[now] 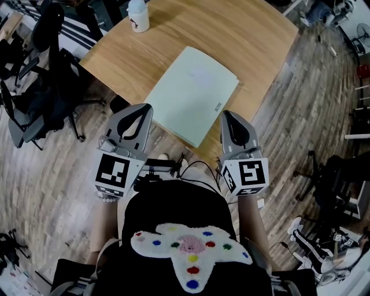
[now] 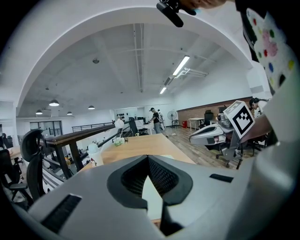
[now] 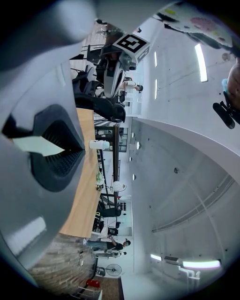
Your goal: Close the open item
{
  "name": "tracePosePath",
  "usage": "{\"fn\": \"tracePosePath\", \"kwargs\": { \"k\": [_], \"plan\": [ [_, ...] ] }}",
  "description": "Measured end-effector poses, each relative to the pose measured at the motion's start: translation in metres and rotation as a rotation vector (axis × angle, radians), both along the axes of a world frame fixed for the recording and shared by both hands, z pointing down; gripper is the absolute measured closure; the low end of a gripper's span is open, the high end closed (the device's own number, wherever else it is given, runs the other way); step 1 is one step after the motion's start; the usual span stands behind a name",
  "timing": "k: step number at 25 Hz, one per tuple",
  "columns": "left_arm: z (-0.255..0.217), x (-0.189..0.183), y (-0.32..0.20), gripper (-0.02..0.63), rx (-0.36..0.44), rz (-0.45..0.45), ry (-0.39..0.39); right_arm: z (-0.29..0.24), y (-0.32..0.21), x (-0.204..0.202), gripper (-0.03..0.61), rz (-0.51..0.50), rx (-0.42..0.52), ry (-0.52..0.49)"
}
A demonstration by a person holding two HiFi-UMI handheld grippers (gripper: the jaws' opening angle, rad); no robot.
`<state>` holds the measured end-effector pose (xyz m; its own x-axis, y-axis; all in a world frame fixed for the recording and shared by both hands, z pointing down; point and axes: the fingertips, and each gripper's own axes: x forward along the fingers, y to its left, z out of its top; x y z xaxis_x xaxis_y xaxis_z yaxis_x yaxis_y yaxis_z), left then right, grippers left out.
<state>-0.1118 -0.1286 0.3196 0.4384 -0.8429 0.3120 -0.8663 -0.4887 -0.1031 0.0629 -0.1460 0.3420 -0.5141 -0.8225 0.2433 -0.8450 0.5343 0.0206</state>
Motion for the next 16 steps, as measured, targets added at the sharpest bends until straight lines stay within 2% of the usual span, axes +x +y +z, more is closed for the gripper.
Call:
{"fn": "tracePosePath", "kwargs": {
  "k": [16],
  "plan": [
    [0.0054,0.0,0.0013,0.607,-0.009,0.004,-0.009,0.0069,0.0018,-0.0017,0.571,-0.005,-0.015,0.0]
  ]
}}
